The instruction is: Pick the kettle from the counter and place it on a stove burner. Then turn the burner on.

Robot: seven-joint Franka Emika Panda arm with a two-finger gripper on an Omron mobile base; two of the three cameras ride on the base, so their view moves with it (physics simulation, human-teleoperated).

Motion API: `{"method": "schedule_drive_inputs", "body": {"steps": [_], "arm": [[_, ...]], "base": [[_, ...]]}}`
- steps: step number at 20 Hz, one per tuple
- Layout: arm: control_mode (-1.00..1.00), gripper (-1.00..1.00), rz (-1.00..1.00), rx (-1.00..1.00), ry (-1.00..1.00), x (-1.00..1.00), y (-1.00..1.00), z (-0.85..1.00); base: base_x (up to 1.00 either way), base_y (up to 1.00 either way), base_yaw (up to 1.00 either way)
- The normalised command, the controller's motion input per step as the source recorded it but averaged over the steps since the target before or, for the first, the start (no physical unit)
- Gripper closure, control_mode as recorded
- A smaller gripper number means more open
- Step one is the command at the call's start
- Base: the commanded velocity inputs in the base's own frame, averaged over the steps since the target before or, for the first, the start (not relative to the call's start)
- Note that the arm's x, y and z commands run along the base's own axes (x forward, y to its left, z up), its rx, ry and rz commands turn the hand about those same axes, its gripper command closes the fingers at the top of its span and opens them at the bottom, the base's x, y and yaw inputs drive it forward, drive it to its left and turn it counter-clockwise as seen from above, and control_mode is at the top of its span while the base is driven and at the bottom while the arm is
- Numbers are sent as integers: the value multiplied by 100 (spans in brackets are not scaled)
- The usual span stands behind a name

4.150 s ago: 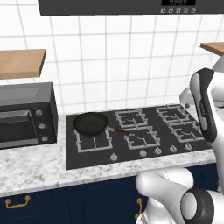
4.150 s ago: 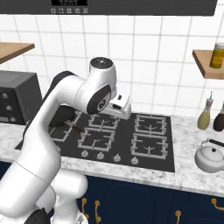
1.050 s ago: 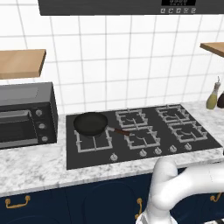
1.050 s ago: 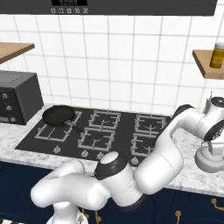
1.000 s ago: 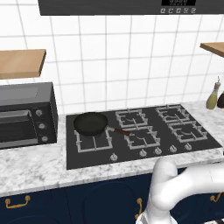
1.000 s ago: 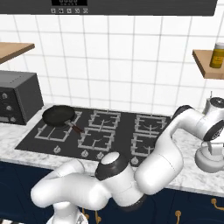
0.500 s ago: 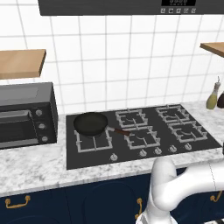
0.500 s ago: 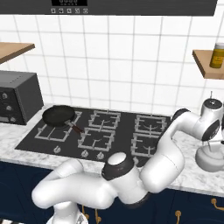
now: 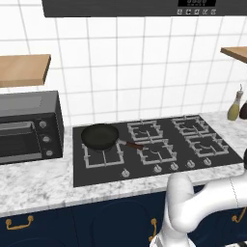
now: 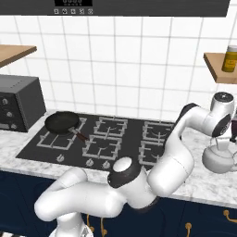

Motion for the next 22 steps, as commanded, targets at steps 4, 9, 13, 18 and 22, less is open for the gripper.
{"method": "schedule_drive_inputs", "body": {"steps": [4, 9, 13, 18, 22], "arm": [[-100, 100, -10, -4, -19, -1, 100, 30], [-100, 100, -14, -6, -10, 0, 100, 0], [-100, 100, -19, -2, -15, 11, 100, 12], [-100, 100, -25, 0, -12, 42, 100, 24], [-100, 100, -17, -1, 0, 49, 79, -1]], "base": [[0, 0, 0], [0, 0, 0], [0, 0, 0], [0, 0, 0], [0, 0, 0]]}}
